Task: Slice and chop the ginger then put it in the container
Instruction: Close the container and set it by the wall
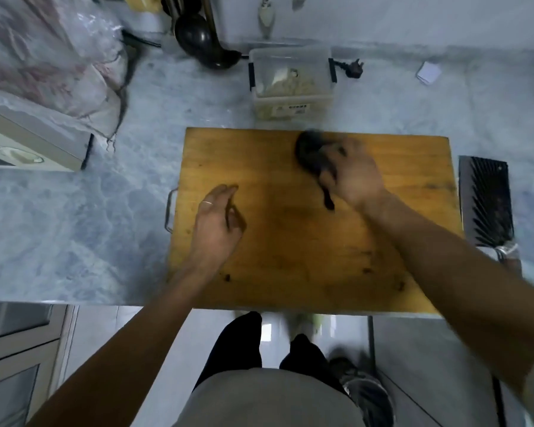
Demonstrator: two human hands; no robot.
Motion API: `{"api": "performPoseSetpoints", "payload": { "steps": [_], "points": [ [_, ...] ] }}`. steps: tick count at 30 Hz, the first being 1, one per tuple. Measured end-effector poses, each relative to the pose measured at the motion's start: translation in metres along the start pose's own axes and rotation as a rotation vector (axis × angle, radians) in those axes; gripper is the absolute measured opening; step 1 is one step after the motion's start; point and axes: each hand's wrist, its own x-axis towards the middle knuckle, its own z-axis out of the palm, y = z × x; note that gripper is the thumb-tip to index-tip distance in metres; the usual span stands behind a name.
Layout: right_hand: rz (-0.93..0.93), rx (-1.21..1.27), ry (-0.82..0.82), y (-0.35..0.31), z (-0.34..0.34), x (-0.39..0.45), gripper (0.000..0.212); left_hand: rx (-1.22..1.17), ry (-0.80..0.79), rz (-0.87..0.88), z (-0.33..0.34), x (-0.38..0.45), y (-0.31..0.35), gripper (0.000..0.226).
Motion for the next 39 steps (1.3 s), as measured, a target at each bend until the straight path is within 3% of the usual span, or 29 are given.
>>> {"api": "performPoseSetpoints", "payload": {
  "steps": [1, 2, 3, 4, 6, 8, 10, 14, 15, 16, 17, 18, 20, 22, 23, 24, 27, 29, 30, 33, 34, 35, 36, 38, 39],
  "points": [
    [0.254, 0.021, 0.006, -0.009, -0.002, 0.001, 0.050, 0.011, -0.016, 0.006, 0.007, -0.002, 0.005, 0.047],
    [0.348, 0.033, 0.000, -0.027, 0.001, -0.008, 0.051, 0.013, -0.021, 0.004, 0.014, -0.002, 0.010, 0.047],
    [0.271, 0.037, 0.009, -0.048, 0.005, -0.023, 0.051, 0.004, -0.015, -0.006, 0.019, -0.001, 0.016, 0.047],
    [0.068, 0.057, -0.014, -0.067, 0.009, -0.046, 0.050, -0.015, -0.002, -0.019, 0.023, 0.002, 0.022, 0.048],
    [-0.510, 0.112, -0.165, -0.084, 0.016, -0.103, 0.042, -0.052, 0.023, -0.037, 0.029, 0.005, 0.035, 0.051],
    [-0.837, 0.093, -0.256, -0.050, 0.008, -0.119, 0.040, -0.061, 0.021, -0.008, 0.035, 0.006, 0.049, 0.053],
    [-0.712, 0.024, -0.140, 0.009, 0.004, -0.095, 0.040, -0.047, 0.007, 0.043, 0.040, 0.006, 0.063, 0.053],
    [0.328, 0.024, 0.052, 0.100, -0.028, -0.038, 0.057, -0.030, -0.051, 0.103, 0.061, 0.004, 0.093, 0.056],
    [0.538, 0.050, 0.021, 0.098, -0.033, -0.040, 0.057, -0.030, -0.049, 0.088, 0.067, 0.003, 0.100, 0.055],
    [0.579, 0.059, -0.017, 0.084, -0.033, -0.051, 0.054, -0.025, -0.039, 0.067, 0.074, 0.003, 0.107, 0.054],
    [0.457, 0.093, -0.044, 0.066, -0.029, -0.067, 0.049, -0.022, -0.029, 0.043, 0.081, 0.004, 0.113, 0.053],
    [0.213, 0.165, -0.048, 0.046, -0.021, -0.092, 0.045, -0.024, -0.025, 0.014, 0.088, 0.005, 0.118, 0.052],
    [-0.413, 0.209, -0.153, 0.010, -0.009, -0.161, 0.041, -0.030, -0.029, -0.026, 0.100, 0.007, 0.124, 0.054],
    [-0.727, 0.180, -0.245, 0.034, -0.019, -0.193, 0.039, -0.010, -0.051, -0.028, 0.107, 0.005, 0.132, 0.055],
    [-0.726, 0.170, -0.174, 0.065, -0.021, -0.187, 0.038, 0.003, -0.054, -0.016, 0.110, 0.004, 0.137, 0.054],
    [-0.602, 0.117, -0.108, 0.098, -0.028, -0.176, 0.038, 0.016, -0.050, -0.003, 0.110, 0.002, 0.141, 0.054],
    [0.111, 0.050, 0.048, 0.168, -0.050, -0.138, 0.055, 0.043, -0.051, 0.048, 0.118, -0.004, 0.152, 0.052],
    [0.333, 0.055, 0.063, 0.142, -0.039, -0.151, 0.052, 0.050, -0.074, 0.016, 0.128, -0.011, 0.157, 0.052],
    [0.257, 0.060, 0.071, 0.115, -0.029, -0.169, 0.047, 0.045, -0.079, -0.007, 0.133, -0.016, 0.159, 0.051],
    [-0.367, 0.176, -0.082, 0.059, -0.018, -0.230, 0.040, 0.008, -0.079, -0.035, 0.143, -0.031, 0.168, 0.051],
    [-0.491, 0.207, -0.113, 0.064, -0.018, -0.238, 0.037, 0.006, -0.088, -0.024, 0.144, -0.035, 0.170, 0.053],
    [-0.485, 0.209, -0.068, 0.079, -0.018, -0.238, 0.036, -0.001, -0.095, -0.010, 0.143, -0.039, 0.170, 0.054],
    [-0.350, 0.188, 0.006, 0.097, -0.019, -0.234, 0.036, -0.016, -0.094, -0.013, 0.138, -0.042, 0.169, 0.053],
    [0.120, 0.192, 0.172, 0.123, -0.026, -0.219, 0.038, -0.033, -0.059, -0.058, 0.123, -0.047, 0.159, 0.048],
    [0.272, 0.174, 0.196, 0.116, -0.025, -0.210, 0.040, -0.026, -0.024, -0.096, 0.114, -0.049, 0.152, 0.046]
  ]
}}
